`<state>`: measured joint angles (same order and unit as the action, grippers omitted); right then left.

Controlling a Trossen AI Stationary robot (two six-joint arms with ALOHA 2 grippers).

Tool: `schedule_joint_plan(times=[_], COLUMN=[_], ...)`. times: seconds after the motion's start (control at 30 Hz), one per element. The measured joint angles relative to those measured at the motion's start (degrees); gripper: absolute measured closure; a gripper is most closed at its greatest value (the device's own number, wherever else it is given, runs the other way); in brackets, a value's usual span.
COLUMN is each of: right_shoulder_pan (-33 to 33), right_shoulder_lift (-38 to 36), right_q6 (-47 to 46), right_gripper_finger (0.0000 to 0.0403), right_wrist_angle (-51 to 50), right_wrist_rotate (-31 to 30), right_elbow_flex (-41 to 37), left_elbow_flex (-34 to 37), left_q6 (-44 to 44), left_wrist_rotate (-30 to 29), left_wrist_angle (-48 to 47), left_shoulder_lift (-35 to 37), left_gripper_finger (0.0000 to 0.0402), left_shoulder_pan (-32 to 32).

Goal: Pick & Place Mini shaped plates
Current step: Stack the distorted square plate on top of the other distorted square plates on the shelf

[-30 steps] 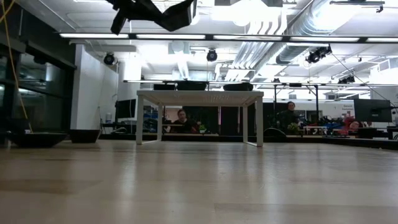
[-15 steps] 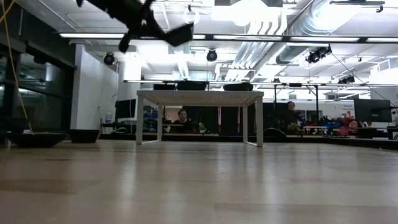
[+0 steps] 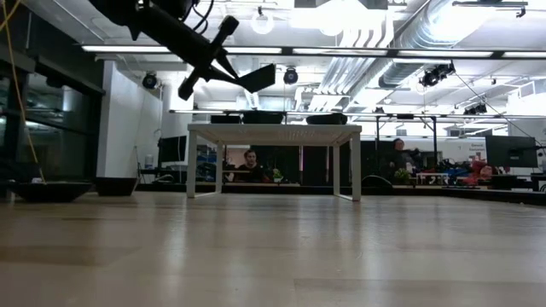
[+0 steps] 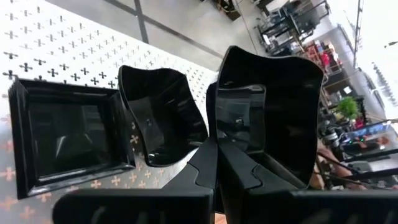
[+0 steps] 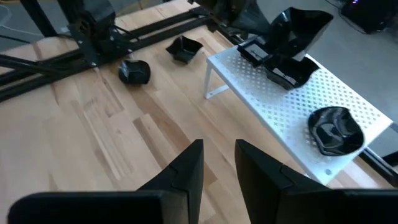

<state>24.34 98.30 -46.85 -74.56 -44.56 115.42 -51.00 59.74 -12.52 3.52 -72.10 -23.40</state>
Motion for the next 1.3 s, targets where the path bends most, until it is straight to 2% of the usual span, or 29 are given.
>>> schedule_joint_plan(times=[0.17,0.43,0.6,0.83,0.97,1.3], right_shoulder_pan=[0.0,0.2,0.5,1.6,3.2,4.1], right_shoulder_lift=[0.0,-1.0,-3.1,-5.4,-6.2,-6.4], right_q6=[-2.6,-0.9,2.0,9.8,13.9,13.0], right_gripper_finger=[0.0316,0.0316,0.0319,0.0320,0.0320,0.0320], right_wrist_angle=[-4.0,-5.3,-4.0,0.8,3.0,2.8], right_wrist_rotate=[-1.3,-0.7,-3.1,-2.3,-1.2,-3.1], right_elbow_flex=[0.0,-0.1,-0.1,-0.1,0.0,0.0], left_elbow_flex=[0.0,-1.1,-7.6,-16.1,-16.6,-16.6], left_q6=[2.1,3.6,1.0,-0.4,3.6,6.4], left_wrist_rotate=[-1.3,-2.4,-1.7,-0.1,-0.4,-3.0], left_wrist_angle=[0.1,-1.6,-6.0,-19.4,-18.7,-18.9], left_shoulder_lift=[-0.1,-0.4,-4.0,-10.0,-10.5,-10.5], left_gripper_finger=[0.0401,0.0401,0.0401,0.0401,0.0401,0.0401], left_shoulder_pan=[0.0,-0.8,-0.9,-1.1,-1.1,-1.1])
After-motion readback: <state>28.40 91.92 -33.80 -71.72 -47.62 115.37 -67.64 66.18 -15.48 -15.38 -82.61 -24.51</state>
